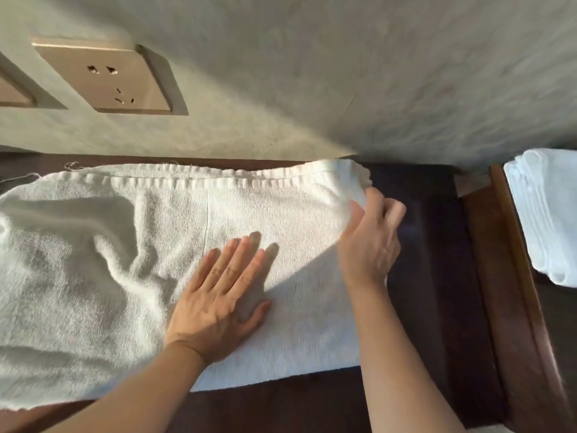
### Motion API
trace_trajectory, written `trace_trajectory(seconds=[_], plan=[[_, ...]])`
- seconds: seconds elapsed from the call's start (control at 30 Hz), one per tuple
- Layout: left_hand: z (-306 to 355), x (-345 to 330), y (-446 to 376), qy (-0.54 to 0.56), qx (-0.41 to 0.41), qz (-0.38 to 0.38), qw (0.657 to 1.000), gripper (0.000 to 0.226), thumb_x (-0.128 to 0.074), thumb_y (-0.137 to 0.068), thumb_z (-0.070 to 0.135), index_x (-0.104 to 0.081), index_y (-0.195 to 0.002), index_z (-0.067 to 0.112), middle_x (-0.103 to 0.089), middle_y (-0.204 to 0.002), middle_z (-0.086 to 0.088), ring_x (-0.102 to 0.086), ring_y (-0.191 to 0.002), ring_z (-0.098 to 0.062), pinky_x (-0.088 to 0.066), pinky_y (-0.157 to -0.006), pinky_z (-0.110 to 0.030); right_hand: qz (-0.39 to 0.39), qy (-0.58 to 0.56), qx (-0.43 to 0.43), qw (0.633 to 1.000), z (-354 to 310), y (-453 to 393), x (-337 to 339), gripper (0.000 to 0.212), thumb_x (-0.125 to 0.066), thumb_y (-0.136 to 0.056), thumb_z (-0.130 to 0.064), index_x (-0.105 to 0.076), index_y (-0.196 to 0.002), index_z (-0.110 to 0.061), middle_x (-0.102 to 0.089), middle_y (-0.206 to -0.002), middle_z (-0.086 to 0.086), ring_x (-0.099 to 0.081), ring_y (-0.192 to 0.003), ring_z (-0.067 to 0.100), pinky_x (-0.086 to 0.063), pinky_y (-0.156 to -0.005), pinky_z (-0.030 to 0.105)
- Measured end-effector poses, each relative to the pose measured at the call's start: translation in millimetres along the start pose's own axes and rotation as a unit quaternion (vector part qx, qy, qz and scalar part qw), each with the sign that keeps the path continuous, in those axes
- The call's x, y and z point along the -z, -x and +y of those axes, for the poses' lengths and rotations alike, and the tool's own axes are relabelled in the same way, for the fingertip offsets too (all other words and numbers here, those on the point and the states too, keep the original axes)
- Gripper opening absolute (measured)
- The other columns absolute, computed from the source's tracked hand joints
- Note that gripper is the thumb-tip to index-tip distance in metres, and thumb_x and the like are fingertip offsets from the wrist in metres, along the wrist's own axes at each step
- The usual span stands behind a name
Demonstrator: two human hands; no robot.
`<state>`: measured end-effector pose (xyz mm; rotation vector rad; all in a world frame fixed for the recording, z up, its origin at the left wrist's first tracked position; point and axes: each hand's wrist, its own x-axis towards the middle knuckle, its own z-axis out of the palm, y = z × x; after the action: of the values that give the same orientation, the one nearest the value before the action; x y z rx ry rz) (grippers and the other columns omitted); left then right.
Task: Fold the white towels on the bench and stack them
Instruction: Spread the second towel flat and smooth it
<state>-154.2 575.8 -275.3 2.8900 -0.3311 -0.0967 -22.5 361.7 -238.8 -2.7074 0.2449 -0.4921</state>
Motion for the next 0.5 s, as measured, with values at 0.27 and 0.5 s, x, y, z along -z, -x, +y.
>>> trace_trajectory(seconds=[0.27,0.5], plan=[[-2.7,-2.8,0.3,-0.022,0.000,-0.008,1.000,0.080,-0.044,-0.095,0.061,-0.018,-0.162,0.026,-0.011,-0.170,0.000,-0.010,-0.157,-0.021,-0.016,-0.125,-0.047,-0.086,-0.191,-0.171,0.963,2.5,-8.4,8.2,0.027,-0.065,-0.091,-0.032,-0.053,-0.114,-0.024,-0.062,-0.105,-0.006,-0.059,-0.100,0.020,-0.047,-0.083,0.037],[-3.9,-3.5,0.0,-0.019,-0.002,0.005,1.000,0.078,-0.045,-0.094,0.060,-0.023,-0.161,0.027,-0.015,-0.170,-0.001,-0.014,-0.156,-0.021,-0.016,-0.125,-0.047,-0.399,-0.287,-0.234,0.839,9.5,-45.9,32.4,0.023,-0.073,-0.081,-0.050,-0.067,-0.095,-0.034,-0.073,-0.101,0.000,-0.070,-0.096,0.020,-0.058,-0.084,0.045]])
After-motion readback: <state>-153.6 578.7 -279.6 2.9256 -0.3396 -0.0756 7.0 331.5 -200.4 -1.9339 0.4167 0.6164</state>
